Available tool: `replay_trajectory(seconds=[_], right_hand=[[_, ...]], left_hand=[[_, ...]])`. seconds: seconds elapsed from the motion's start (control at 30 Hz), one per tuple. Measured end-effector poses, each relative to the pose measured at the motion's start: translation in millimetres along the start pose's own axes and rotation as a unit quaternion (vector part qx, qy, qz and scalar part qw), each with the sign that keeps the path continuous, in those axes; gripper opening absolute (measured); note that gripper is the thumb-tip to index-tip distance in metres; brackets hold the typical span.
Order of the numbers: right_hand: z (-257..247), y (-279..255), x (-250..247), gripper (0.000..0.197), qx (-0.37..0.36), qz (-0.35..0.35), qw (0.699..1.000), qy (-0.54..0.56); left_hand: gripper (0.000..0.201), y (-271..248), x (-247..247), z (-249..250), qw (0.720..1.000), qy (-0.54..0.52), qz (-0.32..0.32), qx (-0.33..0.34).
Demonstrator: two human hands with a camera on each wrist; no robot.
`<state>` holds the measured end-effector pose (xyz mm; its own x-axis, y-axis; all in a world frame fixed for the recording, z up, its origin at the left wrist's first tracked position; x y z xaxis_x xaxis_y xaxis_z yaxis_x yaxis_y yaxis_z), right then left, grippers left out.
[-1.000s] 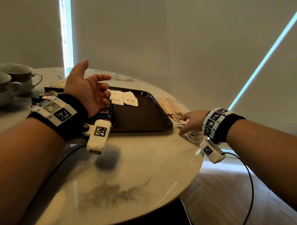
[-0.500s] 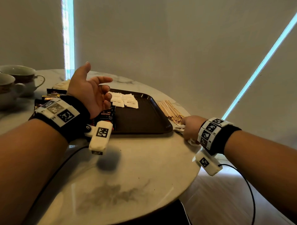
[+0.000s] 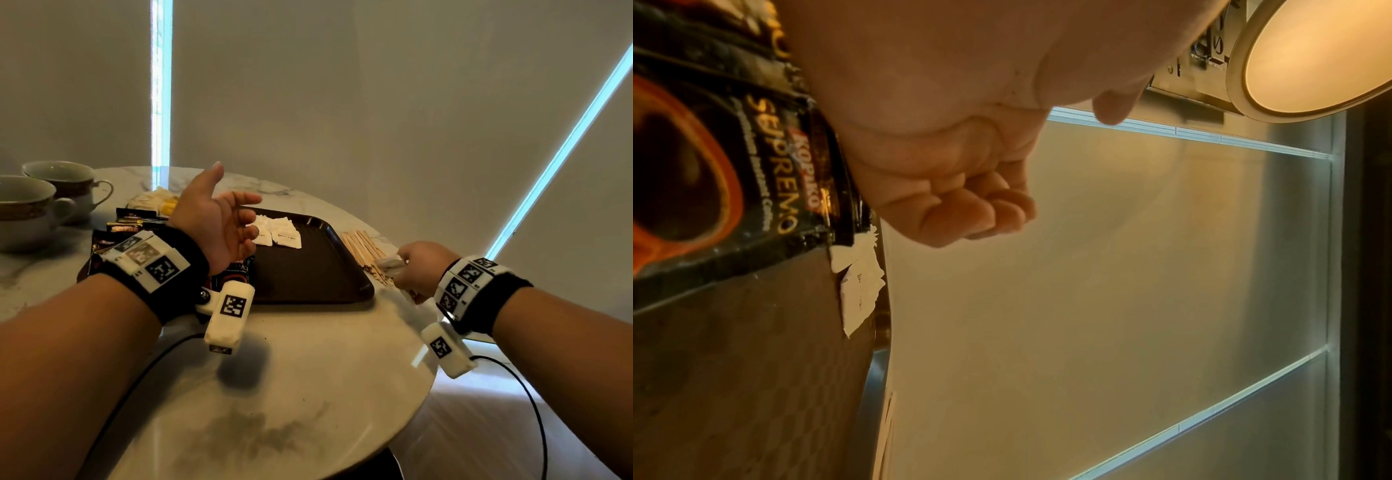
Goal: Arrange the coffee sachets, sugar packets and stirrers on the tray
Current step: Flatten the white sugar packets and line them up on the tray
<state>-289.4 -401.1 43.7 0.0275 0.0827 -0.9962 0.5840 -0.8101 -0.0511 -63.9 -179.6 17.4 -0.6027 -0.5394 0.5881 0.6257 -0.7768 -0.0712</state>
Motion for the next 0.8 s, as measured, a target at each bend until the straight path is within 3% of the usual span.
replay_trajectory(seconds=[0.2, 0.37, 0.47, 0.53, 0.67, 0.8], right_hand=[[-70.3, -15.5, -36.5, 0.023, -0.12, 0.059, 0.966, 0.22], [-149.7, -27.9, -30.3, 0.023, -0.258, 0.119, 0.936, 0.208], [-185.0, -31.8, -21.5, 0.014, -0.327, 0.109, 0.923, 0.174], [-198.0, -31.8, -16.9, 0.022, -0.35, 0.094, 0.915, 0.176], [-203.4, -24.7, -14.9, 0.043, -0.394, 0.026, 0.878, 0.271], [-198.1, 1.3, -17.4, 0.035, -0.386, 0.023, 0.855, 0.346]], left_hand=[[0.052, -9.8, 12.8, -4.7, 0.996, 0.062, -0.036, -0.046], [0.081, -11.0, 18.2, -8.8, 0.995, 0.023, -0.082, -0.059], [0.07, -9.0, 15.0, -1.3, 0.996, -0.024, -0.09, -0.01], [0.062, -6.7, 10.1, 4.9, 0.998, -0.034, -0.056, 0.015], [0.05, -0.4, 1.8, 17.3, 0.999, -0.039, -0.011, 0.032], [0.041, 3.9, -9.3, 27.9, 0.998, -0.046, -0.001, 0.033]])
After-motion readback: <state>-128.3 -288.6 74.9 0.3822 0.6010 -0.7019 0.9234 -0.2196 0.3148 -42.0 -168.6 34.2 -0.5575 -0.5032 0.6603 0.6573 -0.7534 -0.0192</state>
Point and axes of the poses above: each hand's wrist, its own y-axis towards the middle knuckle, its own x-axis out of the palm, z = x × y, the point moved 1 cm from there along y, towards the middle knuckle, and after that the axes turned 7 degrees about -y, right-handed, at the moved point
